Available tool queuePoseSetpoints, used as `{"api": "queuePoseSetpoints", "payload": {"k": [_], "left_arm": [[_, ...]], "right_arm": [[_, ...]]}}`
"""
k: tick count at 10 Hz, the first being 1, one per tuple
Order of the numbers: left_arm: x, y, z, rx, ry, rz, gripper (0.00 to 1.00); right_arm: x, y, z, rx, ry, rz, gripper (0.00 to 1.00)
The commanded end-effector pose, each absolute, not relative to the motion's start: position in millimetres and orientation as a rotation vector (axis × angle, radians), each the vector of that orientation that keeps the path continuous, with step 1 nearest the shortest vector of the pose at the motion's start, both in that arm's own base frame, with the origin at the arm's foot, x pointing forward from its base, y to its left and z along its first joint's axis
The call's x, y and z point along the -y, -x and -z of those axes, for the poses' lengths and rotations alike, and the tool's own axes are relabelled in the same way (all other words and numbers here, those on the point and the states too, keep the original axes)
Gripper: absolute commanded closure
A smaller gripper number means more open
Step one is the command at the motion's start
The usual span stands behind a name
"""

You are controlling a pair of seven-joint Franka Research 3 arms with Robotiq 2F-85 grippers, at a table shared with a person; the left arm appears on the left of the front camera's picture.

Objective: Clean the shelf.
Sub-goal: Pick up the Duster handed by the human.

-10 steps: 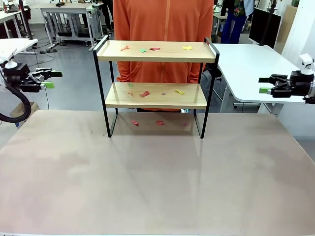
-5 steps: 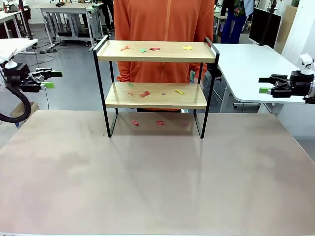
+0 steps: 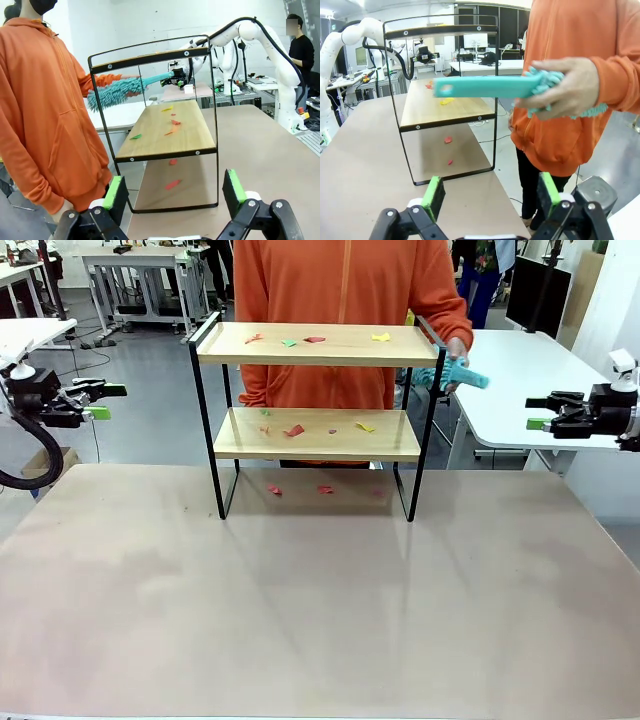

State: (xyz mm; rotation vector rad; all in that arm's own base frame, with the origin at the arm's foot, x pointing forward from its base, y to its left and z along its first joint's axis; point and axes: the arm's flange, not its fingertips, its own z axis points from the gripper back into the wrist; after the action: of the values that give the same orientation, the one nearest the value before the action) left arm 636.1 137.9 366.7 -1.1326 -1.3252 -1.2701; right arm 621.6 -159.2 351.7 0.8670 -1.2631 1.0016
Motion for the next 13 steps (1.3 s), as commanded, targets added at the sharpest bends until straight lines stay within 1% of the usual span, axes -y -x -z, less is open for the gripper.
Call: {"api": "queuePoseSetpoints", "payload": {"k": [1, 13], "left_arm": [[-136.1, -633.7, -368.7, 1.315, 1.114, 1.293, 0.0], [-136.1, -633.7, -368.7, 1.315, 1.114, 1.293, 0.0]], "right_arm": [[158.8, -622.1, -352.8, 1.265, -0.866, -1.003, 0.0], [159.2, -621.6, -351.7, 1.263, -0.867, -1.002, 0.0]]}}
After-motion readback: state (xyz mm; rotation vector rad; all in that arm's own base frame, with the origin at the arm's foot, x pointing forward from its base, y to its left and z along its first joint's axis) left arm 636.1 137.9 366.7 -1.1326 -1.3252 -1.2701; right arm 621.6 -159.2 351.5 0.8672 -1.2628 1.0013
